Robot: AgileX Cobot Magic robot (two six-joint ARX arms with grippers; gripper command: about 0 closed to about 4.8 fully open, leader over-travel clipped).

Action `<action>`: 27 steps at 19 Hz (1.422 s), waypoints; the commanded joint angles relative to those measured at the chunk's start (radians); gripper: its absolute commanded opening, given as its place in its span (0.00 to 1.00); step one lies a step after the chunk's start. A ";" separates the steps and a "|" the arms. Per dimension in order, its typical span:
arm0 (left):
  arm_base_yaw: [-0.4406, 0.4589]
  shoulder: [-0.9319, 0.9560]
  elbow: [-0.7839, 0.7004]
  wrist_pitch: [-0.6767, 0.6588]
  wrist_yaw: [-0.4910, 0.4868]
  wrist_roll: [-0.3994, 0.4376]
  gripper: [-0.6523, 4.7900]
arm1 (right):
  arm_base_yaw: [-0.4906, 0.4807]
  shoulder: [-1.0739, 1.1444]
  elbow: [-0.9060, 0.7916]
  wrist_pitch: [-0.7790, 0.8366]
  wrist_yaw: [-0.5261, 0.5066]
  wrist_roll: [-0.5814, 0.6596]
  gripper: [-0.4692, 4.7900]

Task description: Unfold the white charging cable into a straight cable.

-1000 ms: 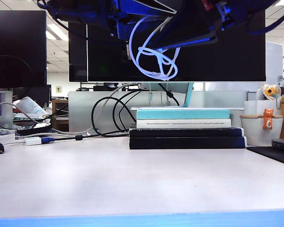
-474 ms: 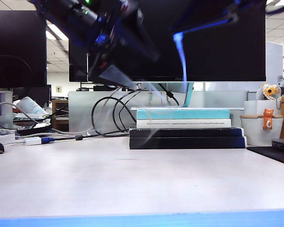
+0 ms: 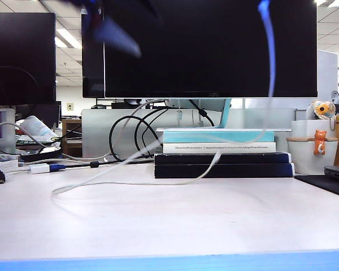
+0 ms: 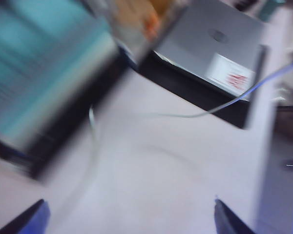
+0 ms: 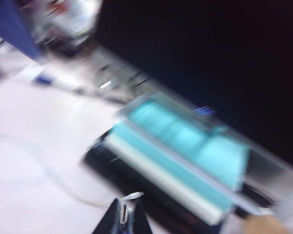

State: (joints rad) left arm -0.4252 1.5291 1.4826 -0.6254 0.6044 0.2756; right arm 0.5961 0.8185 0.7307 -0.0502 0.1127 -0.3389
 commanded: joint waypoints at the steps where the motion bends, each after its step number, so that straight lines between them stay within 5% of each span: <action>1: 0.000 -0.107 0.003 0.046 -0.049 0.058 1.00 | 0.002 -0.031 0.003 0.000 0.113 0.029 0.09; 5: 0.000 -0.218 -0.022 0.064 -0.125 0.062 1.00 | 0.002 -0.048 0.002 -0.111 0.271 0.056 0.09; 6: 0.000 -0.242 -0.046 0.064 -0.201 0.033 1.00 | 0.002 -0.048 0.003 -0.157 0.283 0.064 0.09; 8: 0.000 -0.271 -0.118 -0.034 -0.534 -0.040 1.00 | 0.002 -0.046 0.003 -0.235 0.282 0.150 0.09; 10: 0.000 -0.271 -0.148 -0.126 -0.620 -0.049 1.00 | 0.001 -0.047 0.003 -0.264 0.337 0.184 0.09; 15: 0.000 -0.359 -0.308 -0.011 -0.468 -0.104 1.00 | -0.019 -0.013 0.002 -0.375 0.585 0.187 0.09; 19: 0.000 -0.383 -0.332 -0.084 -0.443 -0.112 1.00 | -0.102 0.096 0.002 -0.425 0.645 0.282 0.10; 21: 0.000 -0.383 -0.333 -0.104 -0.425 -0.108 1.00 | -0.102 0.113 0.002 -0.410 0.644 0.320 0.45; 22: 0.000 -0.383 -0.333 -0.108 -0.387 -0.098 1.00 | -0.102 0.113 0.002 -0.386 0.645 0.321 0.83; 23: 0.000 -0.383 -0.334 -0.112 -0.354 -0.091 1.00 | -0.102 0.113 0.002 -0.362 0.646 0.323 1.00; 27: 0.001 -0.385 -0.341 -0.140 -0.330 -0.076 1.00 | -0.102 0.103 0.004 -0.338 0.681 0.340 1.00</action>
State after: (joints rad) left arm -0.4255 1.1488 1.1473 -0.7616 0.2695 0.1940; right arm 0.4938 0.9287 0.7311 -0.3988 0.7765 -0.0113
